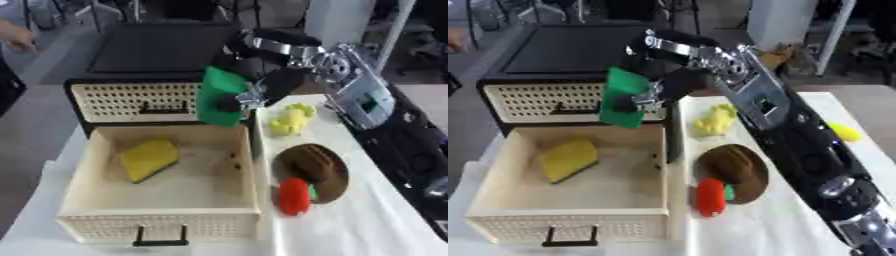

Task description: Pick up objects from table and place into drawer.

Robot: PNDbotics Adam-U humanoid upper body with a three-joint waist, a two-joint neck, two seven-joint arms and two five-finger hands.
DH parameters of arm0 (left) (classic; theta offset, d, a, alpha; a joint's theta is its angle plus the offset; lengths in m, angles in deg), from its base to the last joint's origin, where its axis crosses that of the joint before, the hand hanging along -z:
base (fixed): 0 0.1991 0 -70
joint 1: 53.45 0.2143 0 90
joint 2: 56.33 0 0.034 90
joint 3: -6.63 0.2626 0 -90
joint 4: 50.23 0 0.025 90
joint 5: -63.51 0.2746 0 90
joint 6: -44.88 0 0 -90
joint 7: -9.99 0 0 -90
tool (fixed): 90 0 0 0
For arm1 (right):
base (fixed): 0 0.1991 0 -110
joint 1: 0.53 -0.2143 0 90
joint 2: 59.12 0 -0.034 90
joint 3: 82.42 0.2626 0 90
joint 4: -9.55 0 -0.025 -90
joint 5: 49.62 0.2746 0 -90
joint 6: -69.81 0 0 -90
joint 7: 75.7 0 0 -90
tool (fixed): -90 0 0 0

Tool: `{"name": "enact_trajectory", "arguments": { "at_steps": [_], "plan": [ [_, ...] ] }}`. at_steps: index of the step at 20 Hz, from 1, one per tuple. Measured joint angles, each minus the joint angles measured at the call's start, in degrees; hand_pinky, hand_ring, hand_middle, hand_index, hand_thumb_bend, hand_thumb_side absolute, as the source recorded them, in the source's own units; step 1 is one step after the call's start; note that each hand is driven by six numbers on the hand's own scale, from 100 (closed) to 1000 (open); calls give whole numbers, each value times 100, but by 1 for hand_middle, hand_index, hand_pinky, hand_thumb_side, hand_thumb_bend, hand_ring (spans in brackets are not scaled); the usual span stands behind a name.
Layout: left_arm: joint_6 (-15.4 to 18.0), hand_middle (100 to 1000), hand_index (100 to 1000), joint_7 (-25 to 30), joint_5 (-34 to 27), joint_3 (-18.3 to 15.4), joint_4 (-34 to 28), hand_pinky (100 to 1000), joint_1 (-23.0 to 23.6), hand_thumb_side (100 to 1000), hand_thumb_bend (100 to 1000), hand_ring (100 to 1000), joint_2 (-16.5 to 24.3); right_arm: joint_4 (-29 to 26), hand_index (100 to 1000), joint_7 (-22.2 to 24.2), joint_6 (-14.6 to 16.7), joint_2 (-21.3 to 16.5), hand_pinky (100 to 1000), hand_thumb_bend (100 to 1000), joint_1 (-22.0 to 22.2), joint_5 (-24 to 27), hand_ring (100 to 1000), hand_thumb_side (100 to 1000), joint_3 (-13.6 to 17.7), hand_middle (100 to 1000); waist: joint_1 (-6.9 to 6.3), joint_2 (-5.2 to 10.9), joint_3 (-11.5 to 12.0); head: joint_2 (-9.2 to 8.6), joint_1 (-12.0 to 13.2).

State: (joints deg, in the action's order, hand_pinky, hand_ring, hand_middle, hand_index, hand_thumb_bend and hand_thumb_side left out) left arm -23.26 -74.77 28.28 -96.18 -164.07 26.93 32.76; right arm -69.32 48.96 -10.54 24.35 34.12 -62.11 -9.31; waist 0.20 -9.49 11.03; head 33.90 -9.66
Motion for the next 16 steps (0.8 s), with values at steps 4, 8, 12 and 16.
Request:
{"name": "enact_trajectory", "arguments": {
  "at_steps": [4,8,12,16],
  "plan": [
    [-9,725,994,5,33,-1,0,570,-3,1000,100,652,-29,168,716,216,221,42,755,714,-31,-38,885,673,71,651,20,-2,2,17,24],
    [-20,725,994,14,55,-1,0,570,-5,1000,100,652,-50,225,777,502,360,50,766,729,-63,122,900,707,128,698,17,-6,-19,24,43],
    [-21,725,994,15,56,-1,0,571,-5,1000,100,652,-50,225,767,670,388,50,767,719,-68,212,898,721,178,690,-6,-8,-39,24,46],
    [-20,725,993,16,56,-1,0,571,-4,1000,100,651,-50,211,761,656,366,51,765,688,-64,300,897,769,222,687,-11,-8,-47,24,48]
  ]
}}
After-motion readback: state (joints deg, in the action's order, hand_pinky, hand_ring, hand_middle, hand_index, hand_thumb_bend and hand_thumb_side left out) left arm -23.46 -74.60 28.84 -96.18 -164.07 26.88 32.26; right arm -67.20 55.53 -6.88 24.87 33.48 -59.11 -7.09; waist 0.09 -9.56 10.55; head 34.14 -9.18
